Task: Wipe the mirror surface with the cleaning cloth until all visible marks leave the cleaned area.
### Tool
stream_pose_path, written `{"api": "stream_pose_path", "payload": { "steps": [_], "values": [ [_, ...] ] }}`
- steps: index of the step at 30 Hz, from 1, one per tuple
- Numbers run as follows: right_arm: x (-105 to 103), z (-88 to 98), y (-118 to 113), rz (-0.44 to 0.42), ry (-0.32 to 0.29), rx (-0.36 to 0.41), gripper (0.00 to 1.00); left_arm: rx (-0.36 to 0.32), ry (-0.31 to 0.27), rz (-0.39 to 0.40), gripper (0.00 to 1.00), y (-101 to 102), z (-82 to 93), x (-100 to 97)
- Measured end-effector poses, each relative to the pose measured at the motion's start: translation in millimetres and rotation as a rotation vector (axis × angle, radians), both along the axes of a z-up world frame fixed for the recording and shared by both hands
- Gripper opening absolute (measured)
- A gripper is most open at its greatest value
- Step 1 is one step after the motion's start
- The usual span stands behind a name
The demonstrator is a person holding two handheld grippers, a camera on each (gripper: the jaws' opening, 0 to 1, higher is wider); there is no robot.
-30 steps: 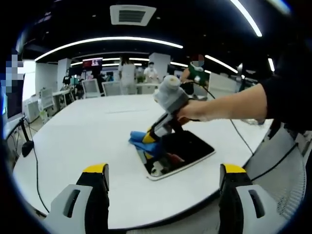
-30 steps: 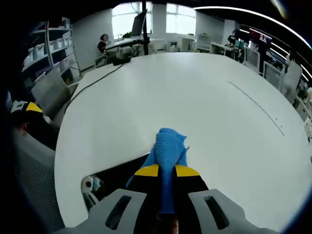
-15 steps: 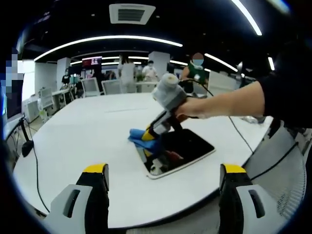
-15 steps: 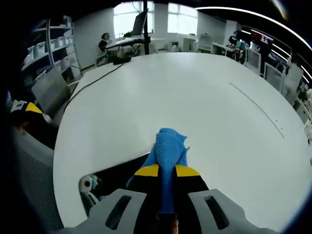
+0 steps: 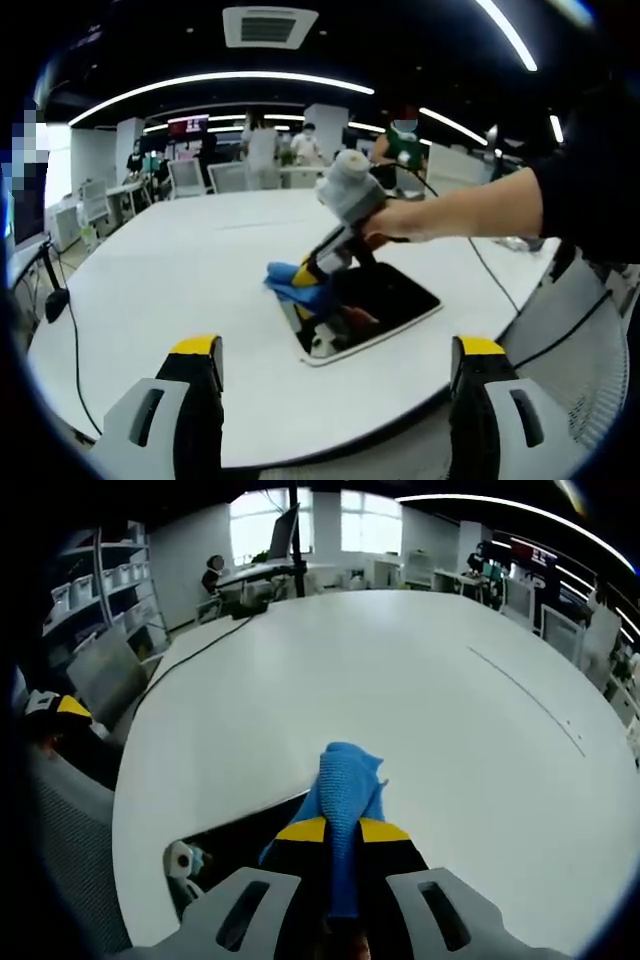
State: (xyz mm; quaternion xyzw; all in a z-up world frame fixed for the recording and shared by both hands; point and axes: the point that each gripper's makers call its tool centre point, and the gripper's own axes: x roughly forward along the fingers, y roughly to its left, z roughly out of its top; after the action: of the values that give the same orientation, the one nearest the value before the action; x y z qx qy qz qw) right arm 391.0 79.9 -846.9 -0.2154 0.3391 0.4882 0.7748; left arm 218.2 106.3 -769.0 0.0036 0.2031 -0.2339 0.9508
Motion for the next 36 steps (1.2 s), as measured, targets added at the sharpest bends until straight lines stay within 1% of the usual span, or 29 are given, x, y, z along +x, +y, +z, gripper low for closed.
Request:
{"api": "stream_pose_path", "payload": {
  "steps": [10,16,19,21,23,26,31,36],
  "values": [
    [1.2,-0.7,-22.4,-0.024,0.003,-0.012,0.05,0.001,0.003,-0.002,0.94,-0.3,0.2,-0.9],
    [2.0,-0.9,-35.6,-0.052,0.013,0.003,0.05,0.001,0.005,-0.001,0.94,-0.2,0.3,-1.4],
    [2.0,-0.7,-36.6,-0.067,0.024,0.018,0.05,0.002,0.006,0.000,0.94,0.0,0.2,-1.1],
    [1.7,-0.9,-36.0,-0.060,0.018,0.009,0.05,0.005,-0.003,0.005,0.95,0.7,1.1,-0.4],
    [1.6,-1.0,-35.7,-0.056,0.016,0.005,0.05,0.005,0.001,0.006,0.95,0.8,0.4,-0.2],
    [1.5,-1.0,-35.7,-0.061,0.025,0.013,0.05,0.005,0.001,0.005,0.95,0.7,0.5,-0.3],
    [1.5,-1.0,-35.7,-0.074,0.019,0.019,0.05,0.005,-0.004,0.007,0.96,1.0,1.7,-0.9],
    [1.8,-1.2,-38.1,-0.085,0.026,0.026,0.05,0.005,-0.004,0.010,0.96,1.3,1.7,-1.0]
  ]
}}
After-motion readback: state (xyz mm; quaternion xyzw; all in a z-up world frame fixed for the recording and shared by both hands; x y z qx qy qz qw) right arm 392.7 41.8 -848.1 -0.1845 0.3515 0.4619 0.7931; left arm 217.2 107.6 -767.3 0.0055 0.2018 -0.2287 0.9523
